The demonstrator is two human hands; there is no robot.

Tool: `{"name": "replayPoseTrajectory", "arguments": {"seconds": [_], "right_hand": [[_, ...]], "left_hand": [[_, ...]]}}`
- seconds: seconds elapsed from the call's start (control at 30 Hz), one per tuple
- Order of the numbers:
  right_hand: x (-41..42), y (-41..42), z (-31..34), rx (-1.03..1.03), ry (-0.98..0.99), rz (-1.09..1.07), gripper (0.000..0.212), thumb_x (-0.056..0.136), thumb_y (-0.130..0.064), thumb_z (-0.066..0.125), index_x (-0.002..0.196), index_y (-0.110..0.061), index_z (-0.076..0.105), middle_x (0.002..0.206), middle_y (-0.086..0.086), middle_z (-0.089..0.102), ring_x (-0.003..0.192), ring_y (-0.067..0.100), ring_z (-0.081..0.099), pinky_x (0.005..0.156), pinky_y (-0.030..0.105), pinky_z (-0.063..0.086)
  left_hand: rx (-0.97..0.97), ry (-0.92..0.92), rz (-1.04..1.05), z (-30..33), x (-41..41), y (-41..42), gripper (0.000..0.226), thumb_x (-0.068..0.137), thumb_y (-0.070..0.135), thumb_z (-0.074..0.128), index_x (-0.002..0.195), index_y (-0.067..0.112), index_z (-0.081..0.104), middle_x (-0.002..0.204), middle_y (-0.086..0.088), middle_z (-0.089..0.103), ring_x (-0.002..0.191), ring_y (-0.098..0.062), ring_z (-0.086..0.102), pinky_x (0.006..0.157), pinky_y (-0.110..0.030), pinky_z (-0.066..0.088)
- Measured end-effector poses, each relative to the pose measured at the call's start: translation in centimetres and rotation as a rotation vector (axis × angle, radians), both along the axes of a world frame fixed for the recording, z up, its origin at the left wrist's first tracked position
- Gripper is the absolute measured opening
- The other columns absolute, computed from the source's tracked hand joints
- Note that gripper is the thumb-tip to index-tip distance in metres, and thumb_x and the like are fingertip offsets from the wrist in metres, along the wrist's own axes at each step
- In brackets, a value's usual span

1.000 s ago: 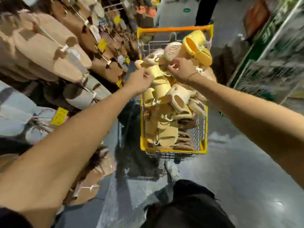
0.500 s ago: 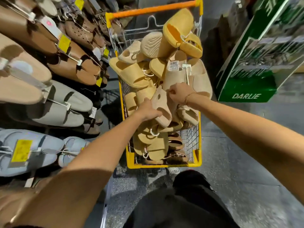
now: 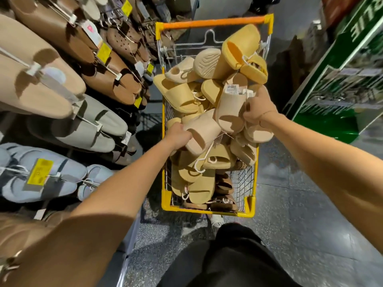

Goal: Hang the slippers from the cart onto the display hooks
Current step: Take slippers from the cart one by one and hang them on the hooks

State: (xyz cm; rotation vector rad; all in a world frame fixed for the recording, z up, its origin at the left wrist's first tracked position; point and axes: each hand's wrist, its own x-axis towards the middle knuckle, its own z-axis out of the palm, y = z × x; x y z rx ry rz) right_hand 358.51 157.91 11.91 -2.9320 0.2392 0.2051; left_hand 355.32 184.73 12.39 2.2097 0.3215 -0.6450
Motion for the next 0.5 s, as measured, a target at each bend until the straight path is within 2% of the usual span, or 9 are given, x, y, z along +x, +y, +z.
{"name": "replayPoseTrajectory", "arguments": {"seconds": [0.07, 0.17, 0.2, 0.27, 0.37, 0.43, 0.5], "right_hand": [[-1.3, -0.1, -0.4, -0.028, -0.068, 0.092, 0.028, 0.083, -0.037, 0.069, 0.088, -0.01, 0.063, 0.117, 0.013, 0.05, 0.097, 0.029, 0.052, 0.081, 0.04, 0.051], [-3.7, 0.4, -1.6, -0.153, 0.072, 0.211, 0.044, 0.084, -0.057, 0.062, 0.07, -0.016, 0.058, 0.08, 0.002, 0.057, 0.07, 0.019, 0.053, 0.064, 0.033, 0.048], [-4.5, 0.7, -2.0, -0.22, 0.104, 0.251, 0.043, 0.085, -0.057, 0.062, 0.07, -0.017, 0.057, 0.076, 0.001, 0.057, 0.067, 0.018, 0.053, 0.064, 0.032, 0.049], [-5.6, 1.0, -2.4, -0.233, 0.151, 0.235, 0.037, 0.084, -0.053, 0.064, 0.077, -0.017, 0.059, 0.079, 0.003, 0.059, 0.069, 0.021, 0.056, 0.063, 0.032, 0.048], [-5.9, 1.0, -1.4, -0.062, 0.144, 0.081, 0.027, 0.086, -0.04, 0.065, 0.081, -0.014, 0.063, 0.078, 0.005, 0.058, 0.07, 0.024, 0.056, 0.062, 0.031, 0.042], [-5.5, 0.9, 0.2, 0.043, 0.076, 0.029, 0.021, 0.088, -0.029, 0.061, 0.075, -0.012, 0.062, 0.075, 0.006, 0.055, 0.07, 0.026, 0.056, 0.06, 0.03, 0.039], [-4.9, 1.1, 2.8, 0.175, -0.018, -0.047, 0.028, 0.088, -0.024, 0.058, 0.063, -0.013, 0.051, 0.065, 0.004, 0.049, 0.063, 0.024, 0.052, 0.054, 0.029, 0.034]], "left_hand": [[0.006, -0.03, 0.045, 0.2, -0.2, -0.2, 0.015, 0.094, 0.008, 0.056, 0.108, 0.012, 0.051, 0.091, -0.002, 0.054, 0.095, -0.021, 0.052, 0.074, -0.029, 0.041], [0.091, -0.089, 0.046, 0.0, -0.4, -0.2, 0.02, 0.094, 0.015, 0.058, 0.112, 0.01, 0.052, 0.107, -0.009, 0.056, 0.103, -0.028, 0.055, 0.08, -0.034, 0.045], [0.129, -0.089, 0.028, -0.1, -0.6, -0.3, 0.027, 0.094, 0.018, 0.058, 0.119, 0.01, 0.05, 0.111, -0.009, 0.054, 0.106, -0.03, 0.054, 0.082, -0.035, 0.044], [0.177, -0.055, 0.0, -0.2, -1.0, -0.5, 0.038, 0.095, 0.018, 0.056, 0.131, 0.009, 0.046, 0.117, -0.01, 0.051, 0.111, -0.032, 0.053, 0.083, -0.036, 0.042], [0.197, 0.015, -0.068, -0.3, -1.6, -0.8, 0.053, 0.093, 0.016, 0.058, 0.142, 0.009, 0.039, 0.127, -0.01, 0.052, 0.116, -0.032, 0.052, 0.086, -0.037, 0.044], [0.208, 0.041, -0.118, 0.3, -1.7, -1.0, 0.06, 0.087, 0.019, 0.062, 0.142, 0.009, 0.042, 0.134, -0.012, 0.053, 0.119, -0.032, 0.054, 0.093, -0.04, 0.049], [0.185, -0.016, -0.129, 1.2, -1.7, -1.4, 0.059, 0.086, 0.022, 0.065, 0.14, 0.01, 0.046, 0.137, -0.011, 0.053, 0.122, -0.031, 0.054, 0.1, -0.042, 0.05]]}}
